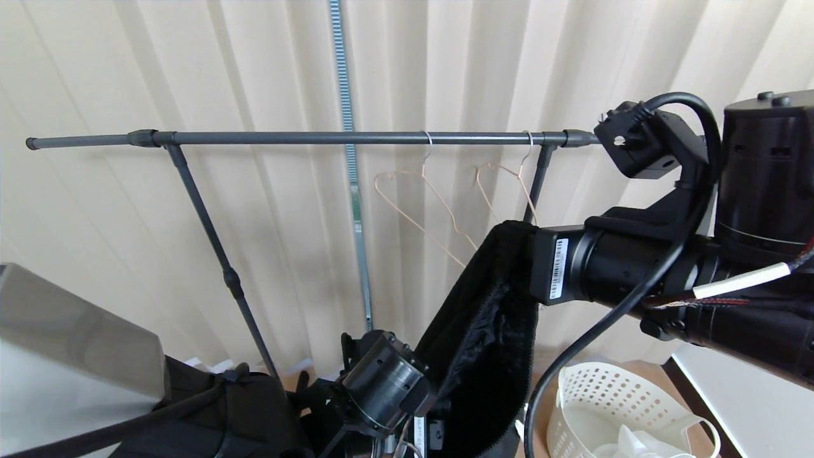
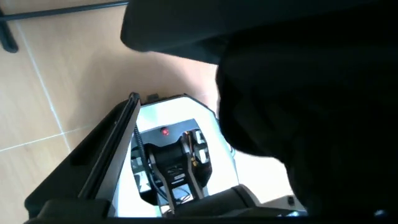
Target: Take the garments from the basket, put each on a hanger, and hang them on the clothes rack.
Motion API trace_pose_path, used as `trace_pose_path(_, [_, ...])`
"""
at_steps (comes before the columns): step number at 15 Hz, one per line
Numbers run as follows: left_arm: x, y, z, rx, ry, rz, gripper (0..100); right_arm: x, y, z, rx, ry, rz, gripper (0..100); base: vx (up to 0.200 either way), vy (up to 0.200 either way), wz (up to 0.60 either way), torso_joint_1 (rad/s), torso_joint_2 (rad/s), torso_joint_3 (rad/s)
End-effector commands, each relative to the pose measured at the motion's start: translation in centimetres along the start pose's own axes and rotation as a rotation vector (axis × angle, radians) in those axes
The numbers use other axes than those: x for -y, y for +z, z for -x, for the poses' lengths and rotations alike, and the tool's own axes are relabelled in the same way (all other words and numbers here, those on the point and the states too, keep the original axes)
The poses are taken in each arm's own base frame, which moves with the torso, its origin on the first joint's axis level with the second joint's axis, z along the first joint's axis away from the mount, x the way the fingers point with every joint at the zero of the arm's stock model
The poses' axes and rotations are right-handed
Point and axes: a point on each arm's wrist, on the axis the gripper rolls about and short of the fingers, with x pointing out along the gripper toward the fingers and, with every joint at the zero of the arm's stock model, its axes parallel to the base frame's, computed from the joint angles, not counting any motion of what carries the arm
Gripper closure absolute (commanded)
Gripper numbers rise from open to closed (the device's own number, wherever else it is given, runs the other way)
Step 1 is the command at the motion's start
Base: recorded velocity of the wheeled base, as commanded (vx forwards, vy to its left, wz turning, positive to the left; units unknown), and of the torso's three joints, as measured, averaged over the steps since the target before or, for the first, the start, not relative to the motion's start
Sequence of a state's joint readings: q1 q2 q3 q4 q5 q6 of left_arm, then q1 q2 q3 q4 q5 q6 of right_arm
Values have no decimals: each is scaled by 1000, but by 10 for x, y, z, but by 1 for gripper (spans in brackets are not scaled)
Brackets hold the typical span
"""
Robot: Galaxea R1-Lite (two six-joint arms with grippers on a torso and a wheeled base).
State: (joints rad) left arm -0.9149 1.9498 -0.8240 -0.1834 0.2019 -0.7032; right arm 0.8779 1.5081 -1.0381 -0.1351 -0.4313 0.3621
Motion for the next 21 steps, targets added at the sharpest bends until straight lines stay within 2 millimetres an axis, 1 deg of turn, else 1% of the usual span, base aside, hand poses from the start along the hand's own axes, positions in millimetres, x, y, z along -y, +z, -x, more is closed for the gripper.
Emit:
trace_pose_path(1, [1, 7, 16, 55, -8, 3, 100, 21, 1, 3, 9, -63, -11, 100, 0, 0, 0, 0, 0, 0])
trace_pose_path(2, [1, 11, 27, 84, -24, -2, 100, 27, -2, 2, -2, -87, -6, 100, 0, 0, 0, 0, 0, 0])
trace_pose_path(4, [2, 18, 43, 147, -29, -39, 100, 32, -9, -3, -32, -110, 55, 100, 0, 0, 0, 0, 0, 0])
trace_pose_path(5, [1, 24, 54, 206, -11, -78, 100, 36, -18, -5, -64, -120, 122, 100, 0, 0, 0, 0, 0, 0])
trace_pose_path(7, [1, 30, 64, 256, 4, -136, 100, 40, -31, -6, -107, -132, 173, 100, 0, 0, 0, 0, 0, 0])
trace_pose_path(10, [3, 40, 70, 295, -2, -160, 100, 46, -49, -5, -172, -141, 278, 100, 0, 0, 0, 0, 0, 0])
trace_pose_path(12, [-2, 49, 75, 324, 24, -202, 100, 52, -62, -5, -224, -149, 371, 100, 0, 0, 0, 0, 0, 0])
trace_pose_path(13, [-5, 50, 76, 332, 40, -219, 100, 55, -64, -5, -233, -158, 390, 100, 0, 0, 0, 0, 0, 0])
trace_pose_path(15, [-12, 57, 80, 361, 90, -241, 100, 66, -60, -6, -235, -197, 419, 100, 0, 0, 0, 0, 0, 0])
trace_pose_path(19, [-42, 69, 100, 386, 164, -190, 100, 99, -46, -14, -211, -327, 413, 100, 0, 0, 0, 0, 0, 0])
trace_pose_path(21, [-52, 74, 106, 391, 191, -163, 100, 111, -41, -17, -178, -372, 410, 100, 0, 0, 0, 0, 0, 0])
